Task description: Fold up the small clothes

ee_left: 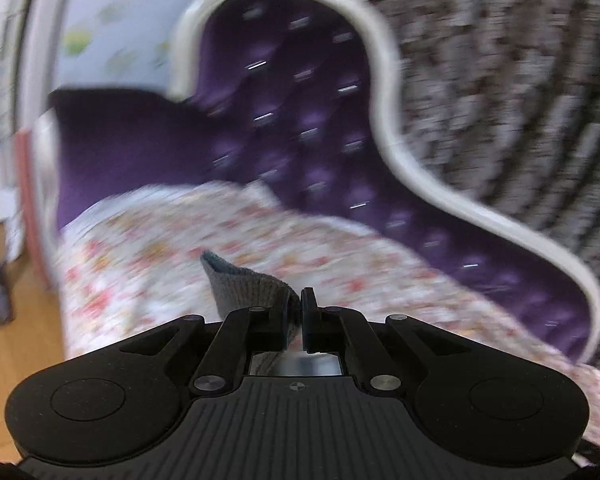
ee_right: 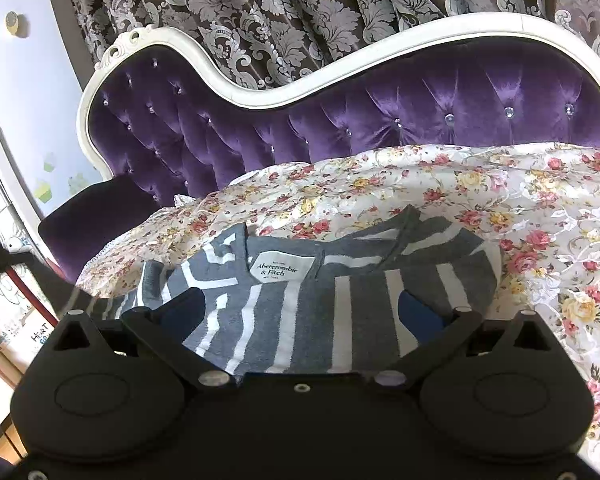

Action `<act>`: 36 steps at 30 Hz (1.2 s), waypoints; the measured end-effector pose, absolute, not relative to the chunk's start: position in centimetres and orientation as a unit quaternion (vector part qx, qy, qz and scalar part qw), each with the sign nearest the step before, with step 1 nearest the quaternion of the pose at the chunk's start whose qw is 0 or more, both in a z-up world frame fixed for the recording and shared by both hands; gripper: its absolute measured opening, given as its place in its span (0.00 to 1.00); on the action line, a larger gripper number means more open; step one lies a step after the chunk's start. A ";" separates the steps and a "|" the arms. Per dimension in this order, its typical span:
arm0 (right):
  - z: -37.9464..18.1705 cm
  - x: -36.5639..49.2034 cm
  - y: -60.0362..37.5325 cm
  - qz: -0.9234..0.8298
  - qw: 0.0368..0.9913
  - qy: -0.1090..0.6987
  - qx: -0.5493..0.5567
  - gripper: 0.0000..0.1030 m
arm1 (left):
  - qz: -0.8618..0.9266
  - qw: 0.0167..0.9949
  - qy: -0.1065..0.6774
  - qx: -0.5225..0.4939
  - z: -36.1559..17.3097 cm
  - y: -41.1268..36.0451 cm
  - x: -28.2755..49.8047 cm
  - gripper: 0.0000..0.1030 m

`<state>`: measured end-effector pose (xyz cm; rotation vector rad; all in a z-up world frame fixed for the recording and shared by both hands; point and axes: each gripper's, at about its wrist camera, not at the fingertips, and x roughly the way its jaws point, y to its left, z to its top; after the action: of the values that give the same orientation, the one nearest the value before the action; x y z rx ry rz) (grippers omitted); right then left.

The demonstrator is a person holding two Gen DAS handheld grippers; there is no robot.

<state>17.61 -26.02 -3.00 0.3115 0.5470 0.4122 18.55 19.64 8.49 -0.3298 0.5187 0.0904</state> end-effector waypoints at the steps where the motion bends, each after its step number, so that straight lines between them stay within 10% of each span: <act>1: -3.0 17.6 -26.1 0.201 0.930 0.267 0.154 0.99 | 0.025 0.955 0.247 -0.159 9.4 18.4 18.7 0.05; 21: -2.9 17.8 -28.7 0.162 0.927 0.275 0.197 0.99 | -0.245 0.920 0.292 -0.088 6.1 -7.3 23.4 0.11; 25: -3.0 18.0 -29.2 0.152 0.926 0.279 0.203 0.99 | -0.262 0.915 0.300 -0.071 5.0 -7.5 22.9 0.33; 36: -4.4 18.7 -27.3 0.168 0.919 0.306 0.185 0.99 | -0.102 0.942 0.320 0.002 -0.4 2.4 21.7 0.43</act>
<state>18.69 -27.28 -4.36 0.3800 0.6294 0.3452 21.73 2.35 -0.43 0.0044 0.6528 -0.2088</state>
